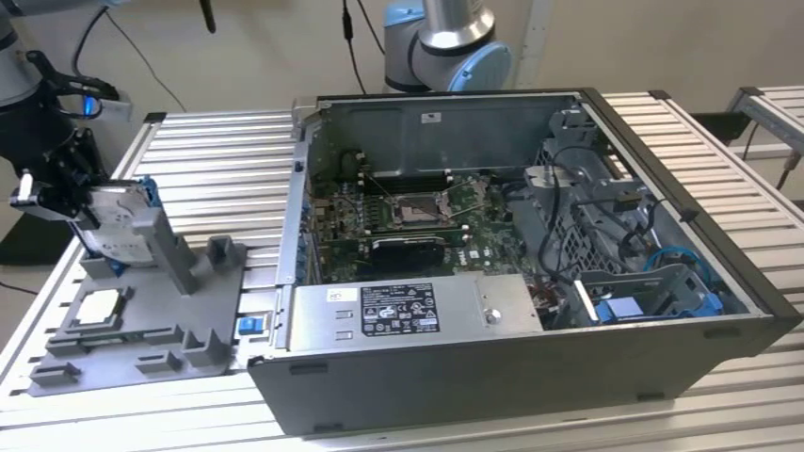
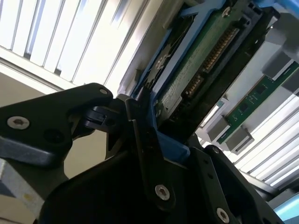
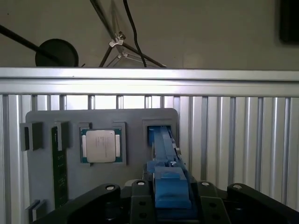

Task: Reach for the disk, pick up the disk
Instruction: 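Pick up the disk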

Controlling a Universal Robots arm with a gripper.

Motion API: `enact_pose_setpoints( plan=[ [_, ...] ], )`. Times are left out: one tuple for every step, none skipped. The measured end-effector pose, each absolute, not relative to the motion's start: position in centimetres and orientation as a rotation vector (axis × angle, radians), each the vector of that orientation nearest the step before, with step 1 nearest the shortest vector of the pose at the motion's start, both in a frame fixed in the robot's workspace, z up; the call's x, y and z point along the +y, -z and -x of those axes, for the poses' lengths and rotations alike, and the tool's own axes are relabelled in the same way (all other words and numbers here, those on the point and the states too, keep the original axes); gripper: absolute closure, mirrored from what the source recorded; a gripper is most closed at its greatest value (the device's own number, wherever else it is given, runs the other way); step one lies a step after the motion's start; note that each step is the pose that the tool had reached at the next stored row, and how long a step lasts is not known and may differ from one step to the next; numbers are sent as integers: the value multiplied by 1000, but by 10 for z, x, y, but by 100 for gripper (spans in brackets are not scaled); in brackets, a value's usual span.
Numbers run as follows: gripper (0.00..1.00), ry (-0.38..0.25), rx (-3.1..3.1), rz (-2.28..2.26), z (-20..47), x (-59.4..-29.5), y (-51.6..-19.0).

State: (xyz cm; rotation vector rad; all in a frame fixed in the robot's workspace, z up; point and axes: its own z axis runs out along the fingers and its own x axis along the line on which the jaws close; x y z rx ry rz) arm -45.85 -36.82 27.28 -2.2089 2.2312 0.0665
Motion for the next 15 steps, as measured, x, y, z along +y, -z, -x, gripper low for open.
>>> enact_pose_setpoints(
  plan=[
    [100, -66, 2231, 2209, 458, -368, -273],
    [100, -66, 2231, 2209, 458, -368, -273],
    [100, -67, 2231, 2209, 459, -368, -275],
    [100, -67, 2231, 2209, 459, -368, -276],
    [100, -67, 2231, 2209, 459, -368, -277],
    [100, -67, 2230, 2208, 459, -368, -278],
    [100, -67, 2230, 2208, 459, -368, -280],
    [100, -66, 2230, 2208, 460, -368, -282],
    [100, -65, 2229, 2207, 461, -368, -284],
    [100, -64, 2227, 2205, 461, -368, -285],
    [100, -63, 2226, 2204, 462, -368, -287],
    [100, -63, 2224, 2203, 463, -368, -289],
    [100, -61, 2223, 2202, 463, -368, -291],
    [100, -60, 2223, 2201, 464, -368, -293],
    [100, -59, 2222, 2201, 464, -368, -296]
  ],
)
